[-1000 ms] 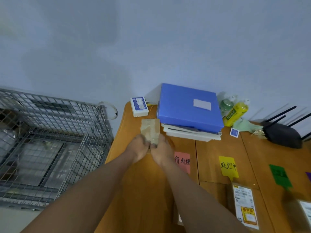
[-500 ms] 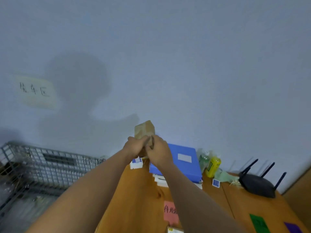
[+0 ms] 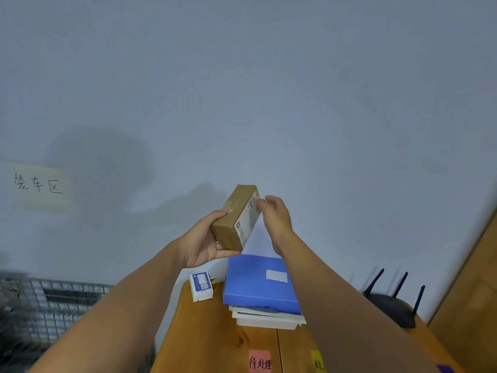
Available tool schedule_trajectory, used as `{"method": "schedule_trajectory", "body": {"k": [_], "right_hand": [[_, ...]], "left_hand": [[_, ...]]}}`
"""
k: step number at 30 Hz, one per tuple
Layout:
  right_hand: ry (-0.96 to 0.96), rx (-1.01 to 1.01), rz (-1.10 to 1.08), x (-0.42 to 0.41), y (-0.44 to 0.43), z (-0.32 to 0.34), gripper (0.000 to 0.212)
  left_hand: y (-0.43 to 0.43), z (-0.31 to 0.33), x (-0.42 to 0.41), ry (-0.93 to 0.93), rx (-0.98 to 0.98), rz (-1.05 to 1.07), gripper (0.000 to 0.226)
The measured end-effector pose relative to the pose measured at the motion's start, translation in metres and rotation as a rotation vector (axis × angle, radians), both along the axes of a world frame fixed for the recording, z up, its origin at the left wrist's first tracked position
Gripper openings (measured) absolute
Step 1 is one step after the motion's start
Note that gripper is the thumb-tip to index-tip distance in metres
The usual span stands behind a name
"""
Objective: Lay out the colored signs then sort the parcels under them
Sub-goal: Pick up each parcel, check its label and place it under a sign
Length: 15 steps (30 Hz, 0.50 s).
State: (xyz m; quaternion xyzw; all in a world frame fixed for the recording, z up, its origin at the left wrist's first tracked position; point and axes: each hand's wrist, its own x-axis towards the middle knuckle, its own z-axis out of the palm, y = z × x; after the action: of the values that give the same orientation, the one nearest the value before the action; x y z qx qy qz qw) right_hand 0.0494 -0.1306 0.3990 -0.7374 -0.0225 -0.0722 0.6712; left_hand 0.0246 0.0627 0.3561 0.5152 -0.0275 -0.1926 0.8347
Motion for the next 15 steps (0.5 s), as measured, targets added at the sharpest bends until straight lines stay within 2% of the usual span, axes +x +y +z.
{"method": "schedule_trajectory", "body": {"k": [2, 4, 8, 11, 13, 15], "right_hand": [[0.099, 0.022, 0.068, 0.0, -0.007, 0.0, 0.055], [0.168, 0.086, 0.158, -0.001, -0.01, 0.0, 0.053], [0.137, 0.185, 0.196, -0.003, -0.019, -0.008, 0.045], [0.073, 0.168, 0.103, -0.002, -0.028, -0.014, 0.046], [0.012, 0.091, 0.05, -0.001, -0.03, -0.016, 0.048], [-0.037, 0.028, 0.012, -0.001, -0.031, -0.018, 0.05]], "left_hand": [[-0.001, 0.003, -0.001, -0.005, -0.02, -0.124, 0.064], [-0.003, 0.005, -0.003, 0.005, -0.033, -0.215, 0.065], [-0.004, 0.001, -0.005, 0.05, -0.036, -0.279, 0.068], [-0.005, -0.001, -0.003, -0.03, 0.075, -0.19, 0.064], [-0.006, 0.001, 0.0, -0.085, 0.144, -0.057, 0.069], [-0.007, 0.004, 0.001, -0.12, 0.206, -0.034, 0.076]]}}
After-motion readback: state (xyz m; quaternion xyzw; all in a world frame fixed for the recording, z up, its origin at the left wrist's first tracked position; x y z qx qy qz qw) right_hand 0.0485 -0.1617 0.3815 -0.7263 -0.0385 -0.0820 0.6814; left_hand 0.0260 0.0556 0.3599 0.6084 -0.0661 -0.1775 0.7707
